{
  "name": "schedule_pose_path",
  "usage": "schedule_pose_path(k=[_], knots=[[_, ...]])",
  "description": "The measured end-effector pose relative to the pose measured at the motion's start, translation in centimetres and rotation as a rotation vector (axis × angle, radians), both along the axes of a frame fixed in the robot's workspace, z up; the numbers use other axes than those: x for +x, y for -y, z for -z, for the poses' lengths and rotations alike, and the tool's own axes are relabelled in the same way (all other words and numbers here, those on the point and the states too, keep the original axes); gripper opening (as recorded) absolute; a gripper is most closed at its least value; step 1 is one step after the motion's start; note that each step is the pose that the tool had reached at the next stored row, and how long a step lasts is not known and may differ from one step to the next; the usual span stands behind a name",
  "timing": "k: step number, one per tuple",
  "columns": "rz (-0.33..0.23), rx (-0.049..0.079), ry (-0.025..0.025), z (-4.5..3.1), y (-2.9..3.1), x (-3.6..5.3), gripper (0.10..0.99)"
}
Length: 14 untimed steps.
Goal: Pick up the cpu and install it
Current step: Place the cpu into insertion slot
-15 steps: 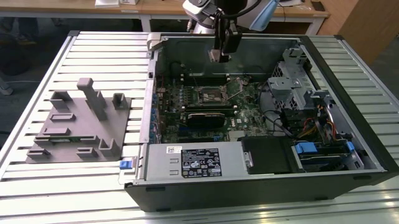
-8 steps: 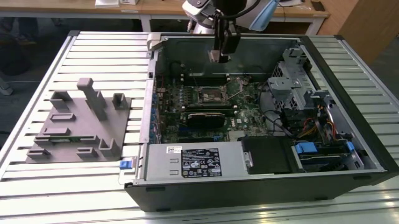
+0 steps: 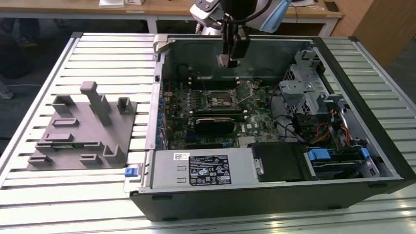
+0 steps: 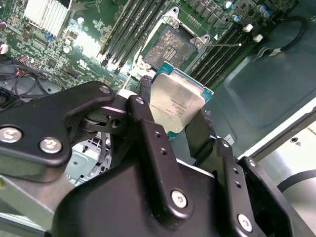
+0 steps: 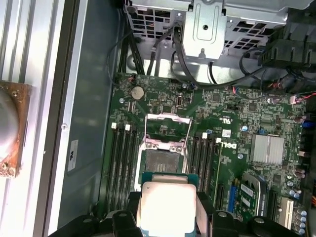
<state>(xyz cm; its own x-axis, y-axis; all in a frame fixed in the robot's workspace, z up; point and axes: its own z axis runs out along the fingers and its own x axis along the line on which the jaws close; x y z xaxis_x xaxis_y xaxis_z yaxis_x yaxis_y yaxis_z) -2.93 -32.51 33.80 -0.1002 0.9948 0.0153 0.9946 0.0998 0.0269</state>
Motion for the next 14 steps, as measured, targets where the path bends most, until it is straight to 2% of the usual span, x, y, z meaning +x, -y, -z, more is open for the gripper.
schedule_pose_path(k=[14], knots=[[0.011,0.0,-0.0007,1.17,0.0,0.0,0.529]])
